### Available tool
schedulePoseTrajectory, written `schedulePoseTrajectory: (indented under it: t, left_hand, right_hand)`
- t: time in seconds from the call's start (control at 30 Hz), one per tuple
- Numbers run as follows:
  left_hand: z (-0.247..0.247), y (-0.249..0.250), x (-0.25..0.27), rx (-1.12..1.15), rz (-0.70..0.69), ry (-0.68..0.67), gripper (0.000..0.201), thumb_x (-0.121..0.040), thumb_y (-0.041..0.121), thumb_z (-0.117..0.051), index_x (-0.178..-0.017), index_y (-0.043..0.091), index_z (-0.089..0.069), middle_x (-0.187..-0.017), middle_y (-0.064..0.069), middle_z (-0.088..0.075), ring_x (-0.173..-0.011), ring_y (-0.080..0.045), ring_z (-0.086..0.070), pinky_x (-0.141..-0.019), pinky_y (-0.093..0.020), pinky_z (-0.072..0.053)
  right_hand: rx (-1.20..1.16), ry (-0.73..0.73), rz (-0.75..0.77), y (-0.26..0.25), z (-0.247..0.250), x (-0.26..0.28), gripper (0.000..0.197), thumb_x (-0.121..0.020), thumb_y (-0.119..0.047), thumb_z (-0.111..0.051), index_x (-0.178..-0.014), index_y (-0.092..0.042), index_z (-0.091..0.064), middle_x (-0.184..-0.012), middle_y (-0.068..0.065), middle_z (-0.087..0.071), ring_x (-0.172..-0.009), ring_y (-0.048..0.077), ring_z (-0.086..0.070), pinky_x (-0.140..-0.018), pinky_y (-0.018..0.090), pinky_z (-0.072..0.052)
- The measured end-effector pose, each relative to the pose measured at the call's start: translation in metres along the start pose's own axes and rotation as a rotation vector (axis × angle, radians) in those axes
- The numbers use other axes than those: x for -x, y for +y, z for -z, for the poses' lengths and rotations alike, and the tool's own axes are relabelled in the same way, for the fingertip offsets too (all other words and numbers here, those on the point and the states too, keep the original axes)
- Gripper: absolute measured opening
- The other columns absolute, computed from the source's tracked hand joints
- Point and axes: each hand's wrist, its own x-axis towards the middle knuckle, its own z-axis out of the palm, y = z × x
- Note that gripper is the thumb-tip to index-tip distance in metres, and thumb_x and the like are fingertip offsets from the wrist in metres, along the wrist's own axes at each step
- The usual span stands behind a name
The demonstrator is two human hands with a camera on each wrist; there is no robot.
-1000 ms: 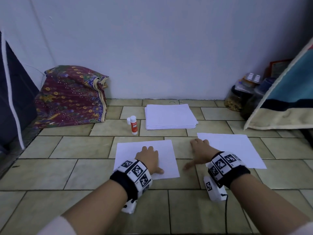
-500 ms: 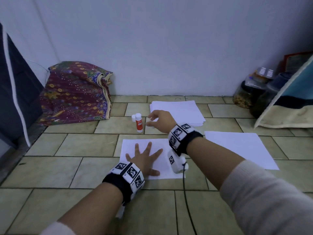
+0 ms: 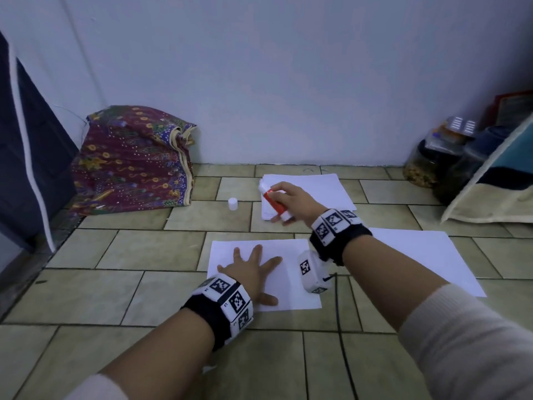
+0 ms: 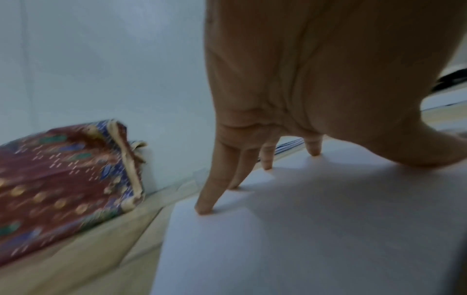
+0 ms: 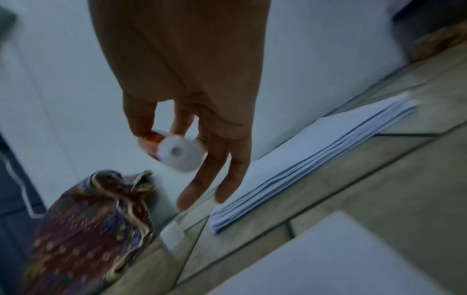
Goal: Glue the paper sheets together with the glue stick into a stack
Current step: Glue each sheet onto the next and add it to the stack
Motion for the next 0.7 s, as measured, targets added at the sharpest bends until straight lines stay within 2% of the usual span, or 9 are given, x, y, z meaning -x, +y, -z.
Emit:
schedulePoseTrajectory:
  t: [0.07, 0.1, 0.17, 0.27, 0.37, 0.47, 0.57, 0.63, 0.7]
  left_hand:
    - [0.009, 0.005, 0.001, -0.072, -0.002, 0.022, 0.090, -0.080, 0.062, -0.063, -0.149, 0.039, -0.011, -0.155, -0.003, -0.002, -0.139, -0.045, -0.012, -0.100, -0.066, -0.036]
    - [0.014, 0.008, 0.001, -0.129, -0.019, 0.048, 0.089, -0.079, 0.063, -0.063, -0.149, 0.034, -0.016, -0.156, -0.005, -0.002, -0.139, -0.044, -0.014, -0.099, -0.062, -0.038]
    - [0.019, 0.014, -0.003, -0.218, -0.090, 0.115, 0.089, -0.078, 0.064, -0.063, -0.147, 0.023, -0.022, -0.157, -0.006, -0.002, -0.141, -0.037, -0.013, -0.100, -0.055, -0.041]
    - [0.023, 0.019, -0.014, -0.174, -0.178, 0.149, 0.094, -0.077, 0.059, -0.068, -0.145, 0.010, -0.025, -0.158, -0.003, -0.005, -0.140, -0.028, -0.020, -0.097, -0.049, -0.045]
    - [0.024, 0.020, -0.022, -0.136, -0.176, 0.141, 0.106, -0.071, 0.059, -0.074, -0.146, 0.006, -0.021, -0.159, -0.005, -0.009, -0.139, -0.025, -0.024, -0.102, -0.046, -0.042]
    - [0.025, 0.018, -0.028, -0.142, -0.175, 0.151, 0.110, -0.068, 0.062, -0.075, -0.146, 0.006, -0.021, -0.156, -0.009, -0.018, -0.138, -0.026, -0.026, -0.104, -0.042, -0.037]
    - [0.025, 0.017, -0.033, -0.110, -0.169, 0.171, 0.117, -0.066, 0.063, -0.076, -0.148, 0.007, -0.016, -0.153, -0.008, -0.023, -0.137, -0.024, -0.027, -0.105, -0.040, -0.037]
    - [0.024, 0.017, -0.035, -0.074, -0.151, 0.171, 0.124, -0.062, 0.064, -0.077, -0.151, 0.009, -0.011, -0.152, -0.006, -0.024, -0.138, -0.022, -0.027, -0.105, -0.038, -0.036]
    - [0.023, 0.016, -0.037, -0.029, -0.130, 0.175, 0.126, -0.057, 0.065, -0.080, -0.150, 0.012, -0.013, -0.148, -0.005, -0.028, -0.134, -0.021, -0.033, -0.103, -0.037, -0.038]
  right_hand:
    - [0.091, -0.038, -0.074, 0.007, 0.021, 0.013, 0.023, -0.087, -0.033, -0.069, -0.107, -0.025, -0.062, -0.072, -0.002, -0.061, -0.061, 0.015, -0.065, -0.056, 0.024, -0.046]
    - [0.171, -0.033, -0.112, 0.011, 0.031, 0.018, 0.031, -0.080, -0.030, -0.077, -0.107, -0.025, -0.064, -0.070, -0.001, -0.060, -0.057, 0.012, -0.060, -0.054, 0.022, -0.043]
    - [0.279, 0.066, -0.163, 0.019, 0.045, 0.021, 0.043, -0.068, -0.016, -0.085, -0.106, -0.020, -0.066, -0.078, 0.000, -0.058, -0.057, 0.011, -0.051, -0.049, 0.020, -0.039]
    - [0.203, 0.287, -0.136, 0.028, 0.051, 0.025, 0.040, -0.063, -0.002, -0.085, -0.095, -0.013, -0.063, -0.085, 0.001, -0.056, -0.061, 0.013, -0.051, -0.046, 0.020, -0.040]
    - [0.102, 0.299, 0.005, 0.037, 0.045, 0.028, 0.031, -0.065, 0.000, -0.082, -0.081, -0.014, -0.059, -0.090, 0.012, -0.065, -0.072, 0.020, -0.059, -0.049, 0.022, -0.045]
    - [0.123, 0.252, 0.071, 0.044, 0.031, 0.031, 0.027, -0.076, -0.001, -0.075, -0.090, -0.012, -0.054, -0.095, 0.017, -0.064, -0.069, 0.024, -0.063, -0.053, 0.028, -0.054]
    - [0.305, 0.205, 0.107, 0.053, 0.017, 0.027, 0.029, -0.081, -0.004, -0.071, -0.094, -0.016, -0.048, -0.095, 0.015, -0.064, -0.077, 0.031, -0.066, -0.072, 0.045, -0.058]
    - [0.373, 0.195, 0.123, 0.057, 0.012, 0.025, 0.029, -0.082, -0.004, -0.069, -0.093, -0.018, -0.046, -0.095, 0.013, -0.065, -0.080, 0.029, -0.066, -0.077, 0.044, -0.056]
    - [0.432, 0.194, 0.146, 0.058, 0.008, 0.024, 0.028, -0.085, -0.004, -0.066, -0.094, -0.018, -0.044, -0.095, 0.012, -0.065, -0.081, 0.027, -0.065, -0.076, 0.037, -0.054]
